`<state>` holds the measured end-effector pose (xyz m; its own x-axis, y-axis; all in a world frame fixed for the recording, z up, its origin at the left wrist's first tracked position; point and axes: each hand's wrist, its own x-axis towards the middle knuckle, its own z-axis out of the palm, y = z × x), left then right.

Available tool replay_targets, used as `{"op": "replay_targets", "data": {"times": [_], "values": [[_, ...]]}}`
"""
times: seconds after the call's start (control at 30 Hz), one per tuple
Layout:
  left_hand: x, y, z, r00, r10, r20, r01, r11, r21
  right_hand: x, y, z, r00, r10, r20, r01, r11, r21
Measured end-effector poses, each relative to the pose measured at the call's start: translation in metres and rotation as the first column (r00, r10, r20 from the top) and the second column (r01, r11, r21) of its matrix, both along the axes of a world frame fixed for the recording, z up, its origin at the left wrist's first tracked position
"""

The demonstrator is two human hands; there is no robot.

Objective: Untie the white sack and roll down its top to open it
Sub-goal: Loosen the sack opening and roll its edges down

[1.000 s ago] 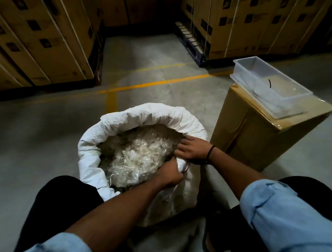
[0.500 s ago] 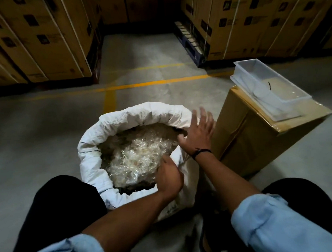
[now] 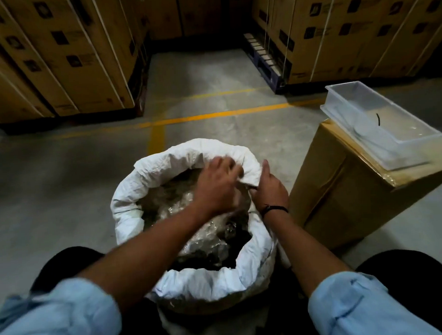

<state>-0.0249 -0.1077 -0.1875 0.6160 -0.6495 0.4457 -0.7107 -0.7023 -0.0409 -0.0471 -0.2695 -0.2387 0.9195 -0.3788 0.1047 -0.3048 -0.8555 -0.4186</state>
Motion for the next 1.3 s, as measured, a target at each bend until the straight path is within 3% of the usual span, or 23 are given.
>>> {"op": "replay_targets", "data": {"times": [0.07, 0.17, 0.27, 0.37, 0.5, 0.67, 0.8, 0.87, 0.9, 0.97, 1.03, 1.07, 1.13, 1.17, 1.2, 1.27, 1.3], "values": [[0.043, 0.003, 0.017, 0.998, 0.052, -0.030, -0.045, 0.979, 0.197, 0.001, 0.006, -0.002, 0.997, 0.072, 0.030, -0.068, 0.991, -0.114], [0.090, -0.014, 0.022, 0.995, 0.053, -0.082, 0.007, 0.799, 0.601, 0.004, 0.010, -0.005, 0.992, 0.129, 0.018, -0.122, 0.970, -0.212], [0.110, -0.031, 0.007, 0.976, 0.090, -0.198, 0.086, 0.675, 0.733, 0.008, 0.010, -0.011, 0.981, 0.193, 0.007, -0.193, 0.981, -0.014], [0.115, -0.040, -0.004, 0.930, 0.196, -0.310, 0.122, 0.631, 0.766, 0.012, 0.010, -0.014, 0.974, 0.208, -0.093, -0.195, 0.972, 0.133], [0.121, -0.040, 0.002, 0.772, 0.315, -0.552, 0.286, 0.604, 0.744, 0.015, 0.005, -0.014, 0.949, 0.142, -0.281, -0.054, 0.952, 0.300], [0.136, -0.028, 0.024, 0.569, 0.395, -0.721, 0.295, 0.720, 0.628, 0.020, 0.000, 0.013, 0.949, 0.262, -0.174, -0.175, 0.900, 0.399], [0.134, -0.030, 0.035, 0.448, 0.416, -0.791, 0.265, 0.783, 0.562, 0.027, -0.015, 0.028, 0.892, 0.420, -0.167, -0.157, 0.635, 0.757], [0.129, -0.031, 0.037, 0.394, 0.412, -0.821, 0.195, 0.836, 0.513, 0.026, -0.016, 0.031, 0.905, 0.397, -0.156, -0.182, 0.690, 0.700], [0.126, -0.031, 0.040, 0.363, 0.387, -0.847, 0.151, 0.873, 0.464, 0.026, -0.013, 0.031, 0.931, 0.333, -0.151, -0.187, 0.789, 0.586], [0.125, -0.031, 0.049, 0.262, 0.341, -0.903, 0.076, 0.925, 0.371, 0.023, -0.002, 0.032, 0.982, 0.179, -0.058, -0.166, 0.970, 0.177], [0.126, -0.029, 0.056, 0.147, 0.306, -0.941, 0.072, 0.945, 0.319, 0.020, 0.011, 0.025, 0.976, 0.187, 0.109, -0.156, 0.957, -0.246], [0.125, -0.027, 0.058, 0.101, 0.304, -0.947, 0.080, 0.947, 0.312, 0.019, 0.015, 0.021, 0.966, 0.208, 0.154, -0.145, 0.926, -0.348], [0.125, -0.022, 0.058, 0.010, 0.299, -0.954, 0.098, 0.949, 0.298, 0.020, 0.018, 0.016, 0.953, 0.258, 0.159, -0.179, 0.902, -0.392], [0.129, -0.019, 0.056, 0.023, 0.303, -0.953, 0.130, 0.944, 0.304, 0.021, 0.015, 0.016, 0.952, 0.282, 0.118, -0.224, 0.907, -0.356], [0.132, -0.017, 0.052, 0.130, 0.304, -0.944, 0.181, 0.929, 0.324, 0.023, 0.012, 0.020, 0.957, 0.284, 0.057, -0.254, 0.918, -0.305], [0.137, -0.011, 0.045, 0.527, 0.208, -0.824, 0.224, 0.902, 0.371, 0.027, 0.003, 0.030, 0.971, 0.217, -0.097, -0.233, 0.953, -0.196], [0.137, -0.005, 0.042, 0.725, 0.141, -0.674, 0.208, 0.889, 0.409, 0.032, -0.003, 0.034, 0.969, 0.173, -0.178, -0.195, 0.974, -0.115]]}}
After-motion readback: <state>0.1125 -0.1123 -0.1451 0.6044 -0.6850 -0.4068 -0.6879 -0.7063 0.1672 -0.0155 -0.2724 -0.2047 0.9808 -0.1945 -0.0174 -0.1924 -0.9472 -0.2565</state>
